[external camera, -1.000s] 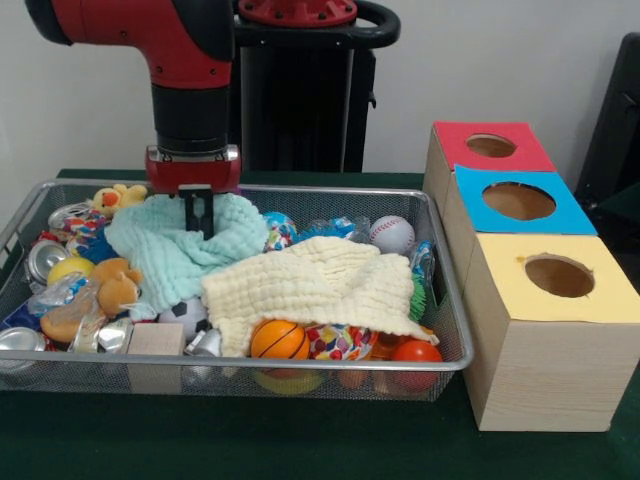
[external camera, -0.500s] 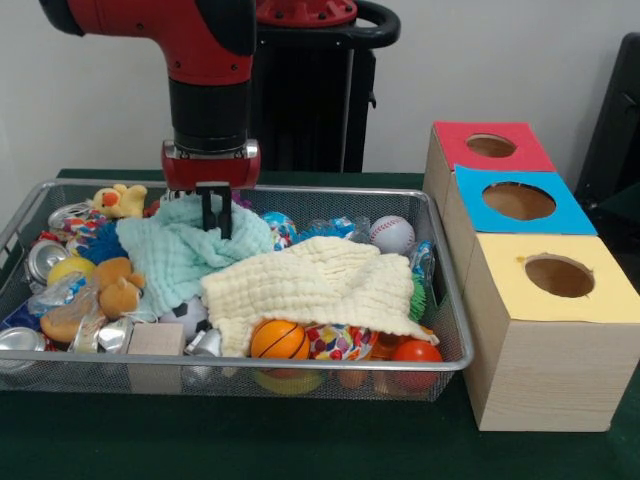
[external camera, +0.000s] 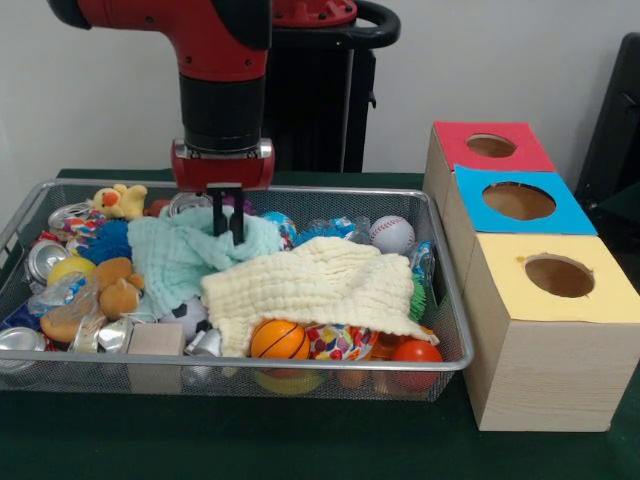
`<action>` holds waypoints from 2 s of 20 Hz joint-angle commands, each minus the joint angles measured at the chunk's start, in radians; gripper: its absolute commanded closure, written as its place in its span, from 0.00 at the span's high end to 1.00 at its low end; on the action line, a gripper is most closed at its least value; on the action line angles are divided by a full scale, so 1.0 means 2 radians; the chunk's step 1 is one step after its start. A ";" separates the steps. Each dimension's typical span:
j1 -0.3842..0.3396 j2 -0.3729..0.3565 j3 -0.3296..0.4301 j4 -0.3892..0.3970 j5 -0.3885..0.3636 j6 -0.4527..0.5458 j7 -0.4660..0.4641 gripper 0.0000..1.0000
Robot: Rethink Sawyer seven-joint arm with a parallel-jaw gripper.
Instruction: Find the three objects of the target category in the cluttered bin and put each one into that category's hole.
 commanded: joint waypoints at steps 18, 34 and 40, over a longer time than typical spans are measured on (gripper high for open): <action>0.041 -0.049 0.015 -0.057 0.076 0.112 0.032 0.00; 0.061 -0.050 -0.002 -0.102 0.087 0.161 0.041 0.00; 0.073 -0.054 -0.008 -0.118 0.092 0.182 0.051 0.00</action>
